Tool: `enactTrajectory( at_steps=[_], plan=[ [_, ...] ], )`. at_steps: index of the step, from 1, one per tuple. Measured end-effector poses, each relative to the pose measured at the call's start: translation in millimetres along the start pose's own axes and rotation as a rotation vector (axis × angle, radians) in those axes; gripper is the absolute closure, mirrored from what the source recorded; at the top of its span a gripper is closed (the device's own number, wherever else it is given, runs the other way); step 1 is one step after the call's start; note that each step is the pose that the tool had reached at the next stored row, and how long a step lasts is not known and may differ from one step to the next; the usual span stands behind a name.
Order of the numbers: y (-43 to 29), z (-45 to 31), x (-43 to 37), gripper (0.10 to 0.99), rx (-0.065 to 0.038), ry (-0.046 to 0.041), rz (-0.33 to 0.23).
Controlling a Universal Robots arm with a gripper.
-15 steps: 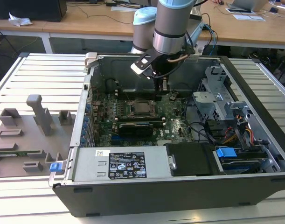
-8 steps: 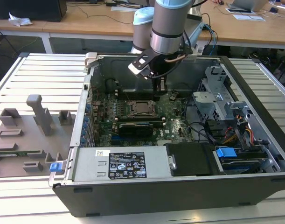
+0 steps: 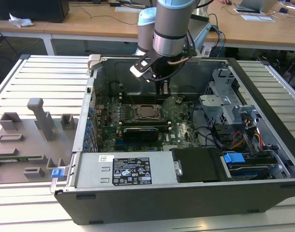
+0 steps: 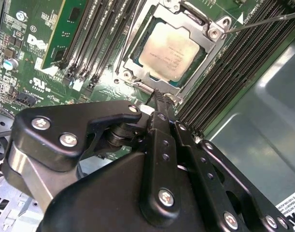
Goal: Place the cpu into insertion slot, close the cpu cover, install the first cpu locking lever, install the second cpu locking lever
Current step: 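Close the cpu cover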
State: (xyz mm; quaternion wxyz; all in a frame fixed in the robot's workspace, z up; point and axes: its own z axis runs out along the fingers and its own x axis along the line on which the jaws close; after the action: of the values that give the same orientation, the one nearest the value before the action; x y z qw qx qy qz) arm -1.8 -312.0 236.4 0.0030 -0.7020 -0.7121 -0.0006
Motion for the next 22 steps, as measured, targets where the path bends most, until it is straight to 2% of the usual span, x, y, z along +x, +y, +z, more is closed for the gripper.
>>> enactTrajectory(
  at_steps=[22],
  plan=[
    [-20.5,0.8,0.3,0.98,0.0,0.0,0.0]
  ],
)
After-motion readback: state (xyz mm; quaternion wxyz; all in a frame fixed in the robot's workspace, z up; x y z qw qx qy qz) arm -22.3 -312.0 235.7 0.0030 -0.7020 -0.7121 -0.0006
